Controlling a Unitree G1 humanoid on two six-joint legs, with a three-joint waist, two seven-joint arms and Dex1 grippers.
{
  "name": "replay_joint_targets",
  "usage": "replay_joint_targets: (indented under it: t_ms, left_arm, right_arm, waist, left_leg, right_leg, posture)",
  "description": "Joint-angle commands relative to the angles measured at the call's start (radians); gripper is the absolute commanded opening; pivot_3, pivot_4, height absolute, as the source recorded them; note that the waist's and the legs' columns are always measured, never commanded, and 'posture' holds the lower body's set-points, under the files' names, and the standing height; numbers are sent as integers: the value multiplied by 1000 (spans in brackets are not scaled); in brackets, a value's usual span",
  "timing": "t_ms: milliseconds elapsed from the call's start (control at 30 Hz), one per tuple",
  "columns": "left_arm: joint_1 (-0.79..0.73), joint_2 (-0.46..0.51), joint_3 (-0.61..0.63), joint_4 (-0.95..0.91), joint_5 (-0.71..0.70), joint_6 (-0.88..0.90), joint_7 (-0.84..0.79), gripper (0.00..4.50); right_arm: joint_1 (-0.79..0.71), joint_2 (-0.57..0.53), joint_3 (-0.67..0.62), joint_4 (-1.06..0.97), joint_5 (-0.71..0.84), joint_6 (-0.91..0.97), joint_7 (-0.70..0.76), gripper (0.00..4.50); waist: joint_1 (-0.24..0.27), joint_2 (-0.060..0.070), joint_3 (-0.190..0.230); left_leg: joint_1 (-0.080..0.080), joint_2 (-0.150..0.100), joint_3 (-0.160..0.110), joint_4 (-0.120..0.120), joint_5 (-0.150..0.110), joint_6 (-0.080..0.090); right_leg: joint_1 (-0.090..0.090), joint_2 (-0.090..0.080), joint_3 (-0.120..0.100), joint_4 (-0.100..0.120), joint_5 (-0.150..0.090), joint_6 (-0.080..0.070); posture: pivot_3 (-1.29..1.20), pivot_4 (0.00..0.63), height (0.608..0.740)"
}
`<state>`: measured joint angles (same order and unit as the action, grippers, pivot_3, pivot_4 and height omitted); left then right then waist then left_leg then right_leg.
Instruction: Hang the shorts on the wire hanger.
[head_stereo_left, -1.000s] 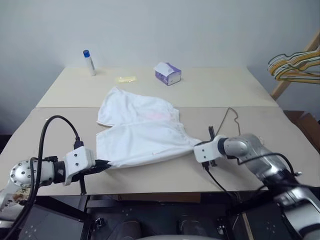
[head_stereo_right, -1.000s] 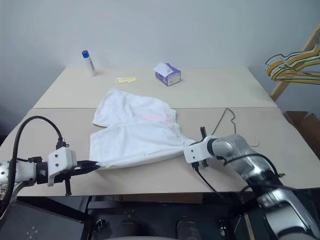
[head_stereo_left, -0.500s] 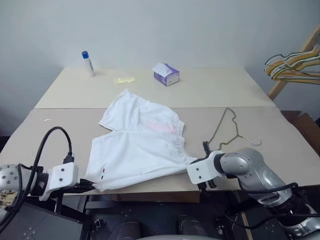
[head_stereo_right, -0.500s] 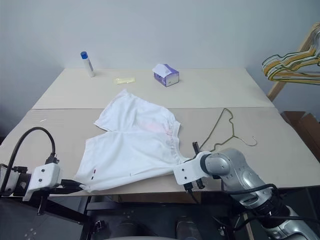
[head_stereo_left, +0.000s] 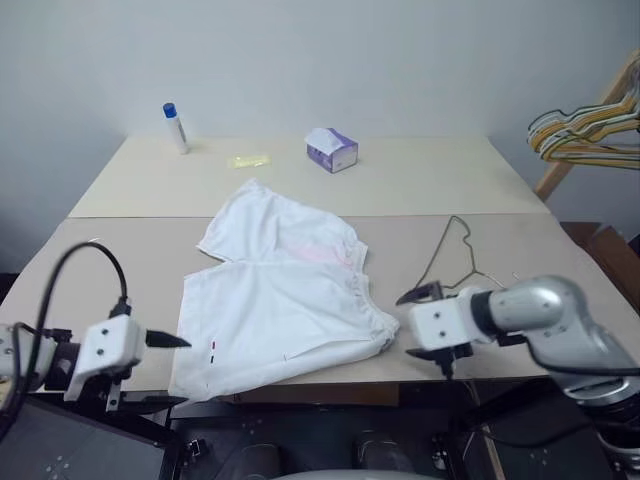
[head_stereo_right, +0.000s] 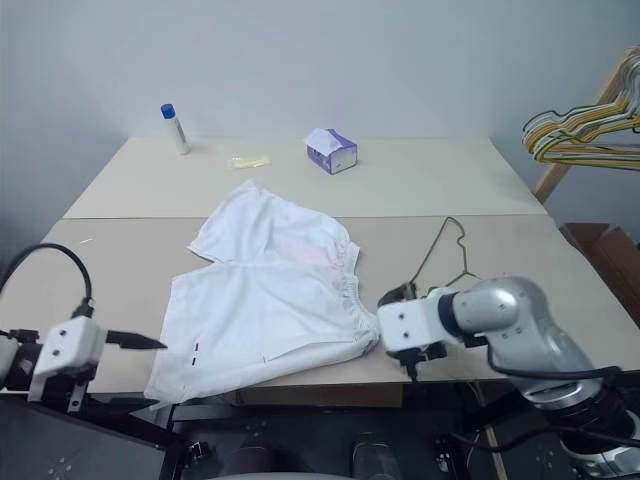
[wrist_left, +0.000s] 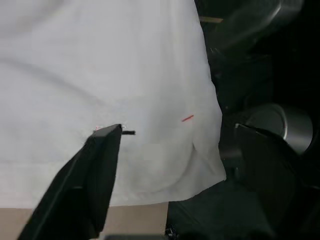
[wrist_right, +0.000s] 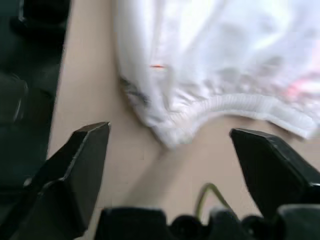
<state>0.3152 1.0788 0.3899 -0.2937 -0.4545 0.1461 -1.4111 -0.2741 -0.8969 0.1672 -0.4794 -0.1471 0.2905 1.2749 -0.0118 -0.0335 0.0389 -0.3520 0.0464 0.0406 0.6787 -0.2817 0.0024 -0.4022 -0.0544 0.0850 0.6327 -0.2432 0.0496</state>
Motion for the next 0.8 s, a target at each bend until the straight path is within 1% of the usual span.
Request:
replay_joint_targets:
  t_ms: [33,100,133,167,233,300,433,500,567,667,800]
  left_arm:
    - [-142,-86,46,-32,-131,54,125,4482]
    - [-212,-125,42,-47,-185,97,173,4482]
    - [-229,-137,36,-56,-195,108,178,4482]
    - [-245,-148,25,-67,-202,118,189,4482]
    - [-270,-165,-9,-87,-195,129,217,4482]
    - [-289,-180,-50,-99,-165,123,237,4482]
    - [-307,-191,-110,-110,-131,115,253,4482]
    - [-313,-192,-131,-112,-120,107,250,4482]
    - [-315,-191,-140,-111,-111,99,246,4482]
    - [-311,-186,-139,-104,-104,91,235,4482]
    - [-304,-190,-138,-94,-93,80,225,4482]
  right_arm:
    - [-92,61,-72,88,68,178,-81,4500]
    - [-153,126,-68,162,72,301,-152,4500]
    - [-179,164,-63,196,68,347,-195,4500]
    - [-212,215,-59,243,60,402,-254,4500]
    - [-267,305,-51,353,40,483,-367,4500]
    - [-304,373,-47,461,19,522,-467,4500]
    - [-344,450,-62,611,20,524,-593,4500]
    - [-335,441,-34,647,11,518,-606,4500]
    - [-307,409,-2,638,-6,510,-602,4500]
    - [-256,360,-16,571,17,540,-584,4500]
    - [-169,268,-25,493,23,566,-566,4500]
  waist:
    - [0,0,0]
    - [0,-3,-2]
    - [-2,-3,-2]
    - [-6,-3,-3]
    - [-12,-3,-3]
    - [-11,-3,-3]
    - [-6,-2,-2]
    - [-4,-2,-2]
    - [-5,-2,-2]
    - [-5,-2,-2]
    - [-7,-2,-2]
  left_leg:
    - [0,0,0,0,0,0]
    - [0,0,0,1,0,0]
    - [0,0,-1,1,0,0]
    - [-1,0,-1,1,0,0]
    - [-2,0,0,0,0,0]
    - [-2,-1,-1,-1,0,0]
    - [-4,-1,-1,-2,0,0]
    - [-4,-1,-1,-2,0,0]
    - [-4,-1,-1,-2,0,0]
    - [-4,-1,-1,-2,0,0]
    - [-4,-1,-1,-2,0,0]
  right_leg:
    - [0,0,0,1,0,0]
    - [0,0,0,1,1,-1]
    - [0,1,0,2,4,-6]
    - [-1,1,0,2,6,-8]
    - [-2,1,1,2,6,-9]
    - [-2,1,1,1,6,-9]
    - [-3,1,1,1,6,-9]
    - [-3,1,1,0,6,-9]
    - [-3,1,1,0,6,-8]
    - [-3,1,1,0,6,-8]
    - [-3,1,1,0,6,-8]
  posture:
    - [42,0,740]
    - [42,0,740]
    - [41,0,740]
    - [35,0,740]
    - [36,0,740]
    - [37,0,740]
    - [32,0,740]
    - [34,0,740]
    - [34,0,740]
    - [31,0,740]
    - [15,0,740]
